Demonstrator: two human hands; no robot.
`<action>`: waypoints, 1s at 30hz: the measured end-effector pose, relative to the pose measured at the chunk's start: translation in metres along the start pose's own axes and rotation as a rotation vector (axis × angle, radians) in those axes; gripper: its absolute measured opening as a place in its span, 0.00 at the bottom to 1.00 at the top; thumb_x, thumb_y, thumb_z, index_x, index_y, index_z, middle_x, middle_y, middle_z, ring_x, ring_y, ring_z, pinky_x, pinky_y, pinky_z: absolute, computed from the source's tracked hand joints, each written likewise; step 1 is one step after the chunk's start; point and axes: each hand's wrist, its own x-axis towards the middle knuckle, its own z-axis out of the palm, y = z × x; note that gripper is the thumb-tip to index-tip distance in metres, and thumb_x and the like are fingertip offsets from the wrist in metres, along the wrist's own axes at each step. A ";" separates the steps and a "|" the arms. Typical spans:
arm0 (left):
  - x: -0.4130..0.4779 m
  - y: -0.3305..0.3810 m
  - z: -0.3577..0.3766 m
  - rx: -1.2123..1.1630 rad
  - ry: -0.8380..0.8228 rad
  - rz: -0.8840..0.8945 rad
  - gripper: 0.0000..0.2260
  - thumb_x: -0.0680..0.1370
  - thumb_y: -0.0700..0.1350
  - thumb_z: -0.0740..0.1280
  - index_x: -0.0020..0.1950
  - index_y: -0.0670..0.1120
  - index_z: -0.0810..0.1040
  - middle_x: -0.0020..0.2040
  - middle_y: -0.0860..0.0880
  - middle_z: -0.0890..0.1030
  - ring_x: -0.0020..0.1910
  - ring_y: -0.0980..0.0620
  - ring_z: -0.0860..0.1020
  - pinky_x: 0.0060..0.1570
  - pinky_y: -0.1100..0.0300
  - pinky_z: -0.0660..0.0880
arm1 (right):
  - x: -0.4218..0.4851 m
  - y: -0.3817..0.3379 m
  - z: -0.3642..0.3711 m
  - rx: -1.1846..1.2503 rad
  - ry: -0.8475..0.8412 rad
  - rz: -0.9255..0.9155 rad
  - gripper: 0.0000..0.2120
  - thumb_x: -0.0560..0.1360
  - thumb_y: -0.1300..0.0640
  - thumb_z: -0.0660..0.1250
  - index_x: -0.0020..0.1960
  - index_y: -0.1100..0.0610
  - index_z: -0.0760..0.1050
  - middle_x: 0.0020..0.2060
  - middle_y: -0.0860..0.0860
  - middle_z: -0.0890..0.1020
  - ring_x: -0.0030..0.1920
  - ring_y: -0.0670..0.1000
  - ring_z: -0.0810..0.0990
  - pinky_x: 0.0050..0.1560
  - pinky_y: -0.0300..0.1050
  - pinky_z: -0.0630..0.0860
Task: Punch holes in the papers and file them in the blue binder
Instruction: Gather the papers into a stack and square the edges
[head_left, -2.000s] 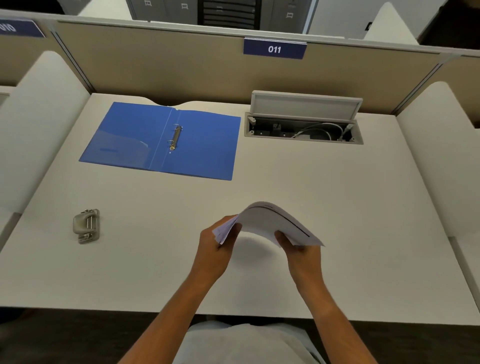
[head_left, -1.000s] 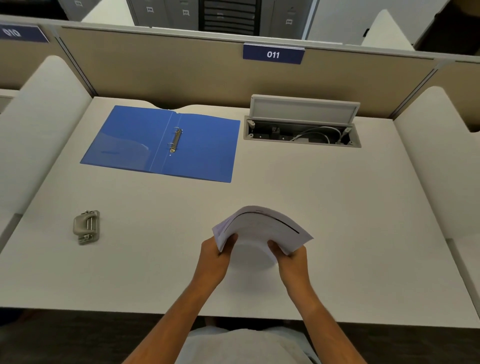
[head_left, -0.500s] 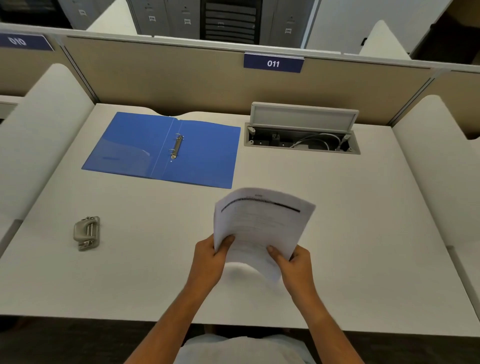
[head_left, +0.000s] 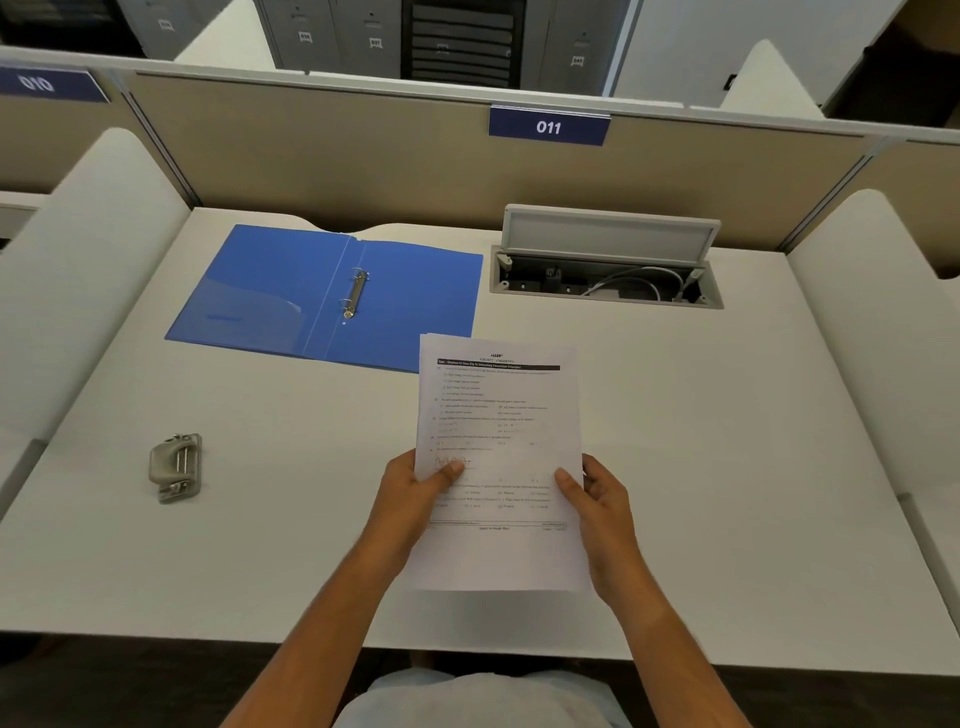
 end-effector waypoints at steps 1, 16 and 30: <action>0.001 0.000 -0.001 0.007 -0.003 -0.005 0.12 0.80 0.47 0.75 0.63 0.48 0.84 0.54 0.50 0.90 0.50 0.47 0.89 0.53 0.45 0.86 | 0.001 0.000 -0.001 0.003 -0.008 0.010 0.10 0.85 0.58 0.68 0.65 0.56 0.82 0.58 0.54 0.89 0.57 0.59 0.89 0.58 0.57 0.86; -0.005 -0.001 0.001 0.028 -0.042 -0.005 0.14 0.80 0.51 0.75 0.64 0.52 0.83 0.56 0.53 0.89 0.51 0.48 0.89 0.53 0.45 0.86 | 0.008 0.003 0.013 0.015 0.170 -0.040 0.09 0.86 0.52 0.66 0.60 0.52 0.85 0.55 0.48 0.90 0.56 0.50 0.89 0.55 0.45 0.84; 0.000 0.005 -0.029 -0.057 0.182 0.041 0.07 0.83 0.45 0.71 0.57 0.47 0.88 0.52 0.49 0.90 0.51 0.44 0.89 0.54 0.44 0.86 | 0.009 0.006 0.019 -0.002 0.079 -0.032 0.14 0.86 0.52 0.66 0.69 0.52 0.81 0.60 0.49 0.89 0.59 0.52 0.88 0.60 0.53 0.84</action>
